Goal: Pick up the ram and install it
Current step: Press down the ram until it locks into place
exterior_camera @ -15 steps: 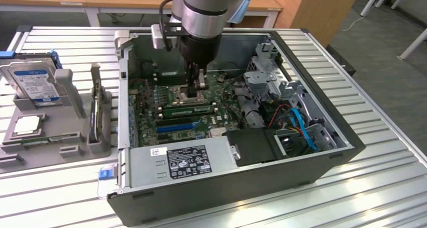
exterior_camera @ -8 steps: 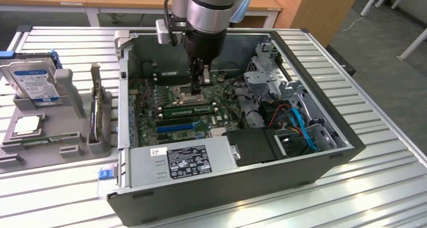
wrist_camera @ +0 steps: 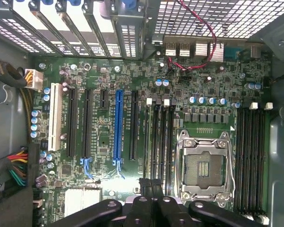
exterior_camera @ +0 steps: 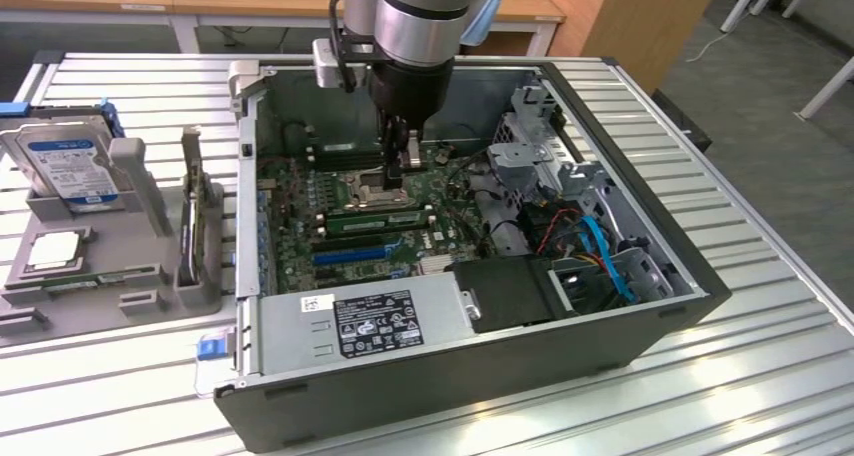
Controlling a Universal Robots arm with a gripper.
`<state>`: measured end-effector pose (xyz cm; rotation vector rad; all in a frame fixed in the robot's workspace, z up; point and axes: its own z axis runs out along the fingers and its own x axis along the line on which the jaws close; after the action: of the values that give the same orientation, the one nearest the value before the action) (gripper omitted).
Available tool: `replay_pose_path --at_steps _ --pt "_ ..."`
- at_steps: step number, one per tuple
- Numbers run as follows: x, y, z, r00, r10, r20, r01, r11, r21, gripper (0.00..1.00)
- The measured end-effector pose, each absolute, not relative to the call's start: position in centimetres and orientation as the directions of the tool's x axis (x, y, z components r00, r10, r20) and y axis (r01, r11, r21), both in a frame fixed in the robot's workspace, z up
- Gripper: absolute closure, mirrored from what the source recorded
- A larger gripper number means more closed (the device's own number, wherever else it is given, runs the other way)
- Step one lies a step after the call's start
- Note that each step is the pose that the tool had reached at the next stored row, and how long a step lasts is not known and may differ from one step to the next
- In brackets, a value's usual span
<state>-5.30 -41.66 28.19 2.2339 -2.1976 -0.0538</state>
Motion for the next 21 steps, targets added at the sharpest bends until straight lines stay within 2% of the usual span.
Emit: replay_pose_path --at_steps 8,21 --pt "-5.3 -41.7 28.2 0.016 -1.000 -0.019 -0.999 -0.017 0.029 0.89" --pt "-1.1 -41.7 28.2 0.036 -0.999 -0.019 -0.999 -0.037 0.029 0.89"
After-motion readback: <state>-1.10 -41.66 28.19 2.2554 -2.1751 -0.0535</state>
